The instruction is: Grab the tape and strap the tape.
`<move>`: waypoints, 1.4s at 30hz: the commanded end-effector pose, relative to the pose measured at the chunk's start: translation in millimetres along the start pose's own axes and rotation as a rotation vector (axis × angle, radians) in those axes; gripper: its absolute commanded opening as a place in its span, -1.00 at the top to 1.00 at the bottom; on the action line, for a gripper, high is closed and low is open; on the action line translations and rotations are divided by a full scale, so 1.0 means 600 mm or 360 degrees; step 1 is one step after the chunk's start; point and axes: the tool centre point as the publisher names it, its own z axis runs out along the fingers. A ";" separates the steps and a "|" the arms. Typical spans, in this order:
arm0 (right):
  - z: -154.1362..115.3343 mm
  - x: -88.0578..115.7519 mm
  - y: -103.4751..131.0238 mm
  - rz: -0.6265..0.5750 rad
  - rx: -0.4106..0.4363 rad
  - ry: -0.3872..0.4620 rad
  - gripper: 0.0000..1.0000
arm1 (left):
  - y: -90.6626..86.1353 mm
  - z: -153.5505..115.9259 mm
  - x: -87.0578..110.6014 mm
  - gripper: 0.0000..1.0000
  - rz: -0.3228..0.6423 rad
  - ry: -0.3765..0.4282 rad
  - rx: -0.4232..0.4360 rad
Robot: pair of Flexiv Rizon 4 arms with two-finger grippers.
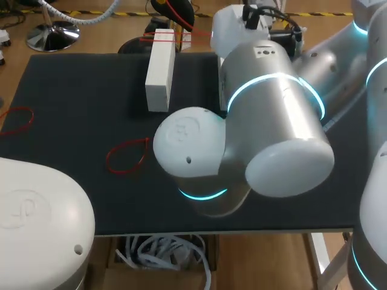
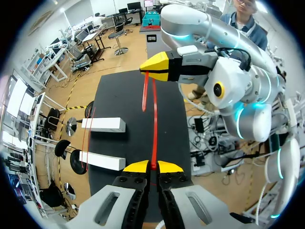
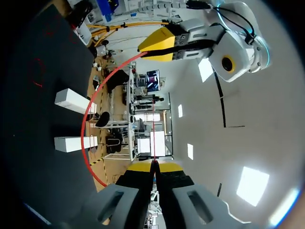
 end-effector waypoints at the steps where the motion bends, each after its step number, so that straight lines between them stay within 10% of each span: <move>1: -0.004 -0.009 0.009 -0.0055 0.0016 -0.0005 1.00 | 0.000 -0.001 0.001 1.00 -0.0002 -0.0001 -0.0006; 42: -0.006 -0.031 0.012 -0.0007 0.0031 -0.0020 1.00 | 0.000 -0.001 0.001 1.00 -0.0002 -0.0001 -0.0006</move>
